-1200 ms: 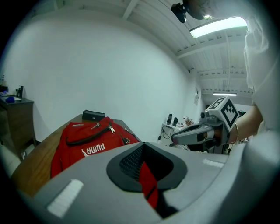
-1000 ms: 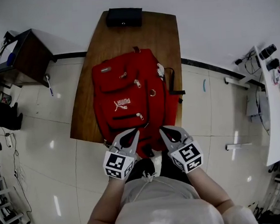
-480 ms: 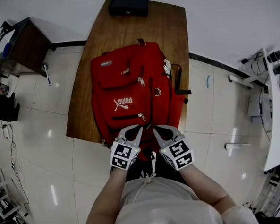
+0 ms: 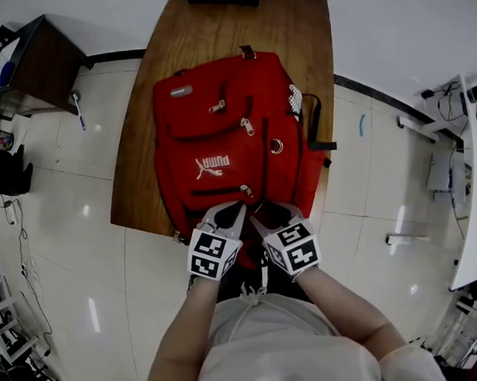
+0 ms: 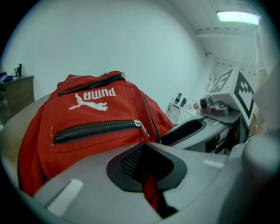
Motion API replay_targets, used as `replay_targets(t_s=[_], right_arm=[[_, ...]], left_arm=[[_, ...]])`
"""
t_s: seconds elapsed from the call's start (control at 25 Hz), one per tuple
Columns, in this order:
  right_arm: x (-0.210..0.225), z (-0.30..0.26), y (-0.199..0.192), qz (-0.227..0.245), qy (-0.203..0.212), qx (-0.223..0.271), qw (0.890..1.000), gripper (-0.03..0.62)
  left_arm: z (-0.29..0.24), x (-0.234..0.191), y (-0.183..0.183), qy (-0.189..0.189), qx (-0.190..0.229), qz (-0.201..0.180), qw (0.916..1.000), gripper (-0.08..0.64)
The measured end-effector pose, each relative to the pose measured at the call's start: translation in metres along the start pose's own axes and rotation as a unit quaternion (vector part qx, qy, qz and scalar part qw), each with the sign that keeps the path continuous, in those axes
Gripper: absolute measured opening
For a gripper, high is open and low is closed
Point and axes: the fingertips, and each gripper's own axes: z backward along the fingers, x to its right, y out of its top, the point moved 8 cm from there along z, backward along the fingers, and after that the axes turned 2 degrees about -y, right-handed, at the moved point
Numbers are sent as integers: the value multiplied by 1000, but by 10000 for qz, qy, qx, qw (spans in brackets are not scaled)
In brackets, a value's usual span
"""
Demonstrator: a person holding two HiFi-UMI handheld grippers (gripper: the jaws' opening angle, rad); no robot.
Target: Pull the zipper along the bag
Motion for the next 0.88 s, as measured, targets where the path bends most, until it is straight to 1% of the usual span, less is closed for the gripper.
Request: replay_targets(t_s=[0.24,0.28,0.36,0.44,0.52,0.6,0.68,0.76,0.88], right_arm=[[2,-13,-1,113,-290,-1,9995,189],[3,-11,-1,137,-304,0,9994,171],[3,-7,-1,166,-235,-34,9996,156],[4,-4,-2,154,-93,-72,9998,139],[8,0,-3,108,-48,-95,9999,125],[13,4,-5,115,-126,-119,9998,14],[16,8,-6,191,-121,-136,9997,11],[16,10,-5,336,-55,-163,9993,11],[18,14,-2,724,100,-185,9972,11]], left_arm=[[-1,-2,0,-24,-17,70,10000,6],[-1,-2,0,-23,-25,79,10000,6],[-1,-2,0,-30,-111,112,9999,6],[-3,0,-1,-80,-336,153,9993,6],[-6,5,1,-161,-498,192,9984,6],[-10,12,4,-264,-488,318,9980,6],[-16,16,4,-291,-510,382,9975,6],[-20,17,2,-220,-607,320,9974,6],[-23,15,1,-184,-679,298,9971,6]])
